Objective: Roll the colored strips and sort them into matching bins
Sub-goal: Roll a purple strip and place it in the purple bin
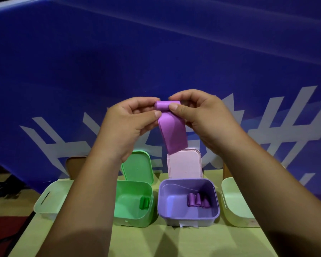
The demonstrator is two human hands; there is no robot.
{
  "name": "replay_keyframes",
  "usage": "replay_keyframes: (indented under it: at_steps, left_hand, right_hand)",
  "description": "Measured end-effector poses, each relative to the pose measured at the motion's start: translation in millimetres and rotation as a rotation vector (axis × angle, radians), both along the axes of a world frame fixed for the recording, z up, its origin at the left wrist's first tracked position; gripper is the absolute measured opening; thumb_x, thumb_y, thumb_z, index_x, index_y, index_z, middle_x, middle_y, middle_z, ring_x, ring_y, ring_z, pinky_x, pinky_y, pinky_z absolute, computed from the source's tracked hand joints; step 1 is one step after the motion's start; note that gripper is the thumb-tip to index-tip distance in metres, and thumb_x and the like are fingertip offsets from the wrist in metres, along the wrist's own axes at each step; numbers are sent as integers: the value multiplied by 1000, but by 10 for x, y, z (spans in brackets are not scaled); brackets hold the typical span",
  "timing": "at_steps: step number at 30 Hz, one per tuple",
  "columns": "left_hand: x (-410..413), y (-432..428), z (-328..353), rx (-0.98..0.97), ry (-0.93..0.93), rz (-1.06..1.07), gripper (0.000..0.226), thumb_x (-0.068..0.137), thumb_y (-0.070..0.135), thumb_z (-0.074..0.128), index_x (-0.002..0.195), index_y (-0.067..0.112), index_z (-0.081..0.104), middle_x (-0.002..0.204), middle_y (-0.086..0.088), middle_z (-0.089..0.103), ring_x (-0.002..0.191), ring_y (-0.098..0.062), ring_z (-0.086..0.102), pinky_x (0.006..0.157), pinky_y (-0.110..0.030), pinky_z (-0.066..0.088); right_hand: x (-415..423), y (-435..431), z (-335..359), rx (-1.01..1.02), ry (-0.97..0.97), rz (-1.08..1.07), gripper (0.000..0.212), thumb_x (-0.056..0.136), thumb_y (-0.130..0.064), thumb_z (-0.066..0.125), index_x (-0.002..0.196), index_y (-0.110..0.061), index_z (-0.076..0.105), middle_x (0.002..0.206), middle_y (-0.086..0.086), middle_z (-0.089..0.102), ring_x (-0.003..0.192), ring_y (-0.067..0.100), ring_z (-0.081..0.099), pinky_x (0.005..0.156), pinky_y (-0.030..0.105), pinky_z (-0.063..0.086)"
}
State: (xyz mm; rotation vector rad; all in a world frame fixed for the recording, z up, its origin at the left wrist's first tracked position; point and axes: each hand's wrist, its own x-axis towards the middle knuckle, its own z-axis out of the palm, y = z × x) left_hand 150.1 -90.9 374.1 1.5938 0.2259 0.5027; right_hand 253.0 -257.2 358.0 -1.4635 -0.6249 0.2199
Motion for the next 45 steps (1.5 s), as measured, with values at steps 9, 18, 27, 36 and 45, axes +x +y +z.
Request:
replay_keyframes:
  at_steps: [9,18,27,36,45]
  left_hand:
    - [102,-66,-45,-50,-29,17,20,101,12,74,120,8,78,112,-12,82,106,-28,80,89,-35,64]
    - [86,-28,-70,99,-65,53,31,91,-4,79,117,12,79,108,-5,82,106,-21,79,91,-31,64]
    - [104,-63,-116,-11,-21,47,31,95,6,79,125,11,75,113,-10,81,109,-26,79,97,-40,64]
    - [123,-43,-106,75,-8,92,20,95,12,81,114,15,81,106,-6,82,104,-26,80,93,-41,66]
    - [72,-17,-141,22,-38,17,36,91,-2,80,125,10,76,116,-11,80,115,-28,77,98,-37,63]
  right_hand:
    - [21,-29,-6,-47,-57,-52,19,96,-17,79,113,-26,76,103,-7,79,100,13,75,92,38,64]
    - [22,-41,-9,-119,15,-29,25,101,-50,69,110,-29,79,89,-5,78,86,14,75,84,38,67]
    - [16,-3,-37,-132,-17,-81,14,104,-35,69,110,-26,79,90,-9,80,87,12,77,81,36,67]
    - [-19,-6,-31,-159,-55,-71,21,104,-31,70,123,-25,74,99,-8,80,93,8,78,81,30,67]
    - [-40,-51,-12,-111,13,-30,12,101,-35,73,109,-28,79,96,-8,80,94,13,77,80,30,67]
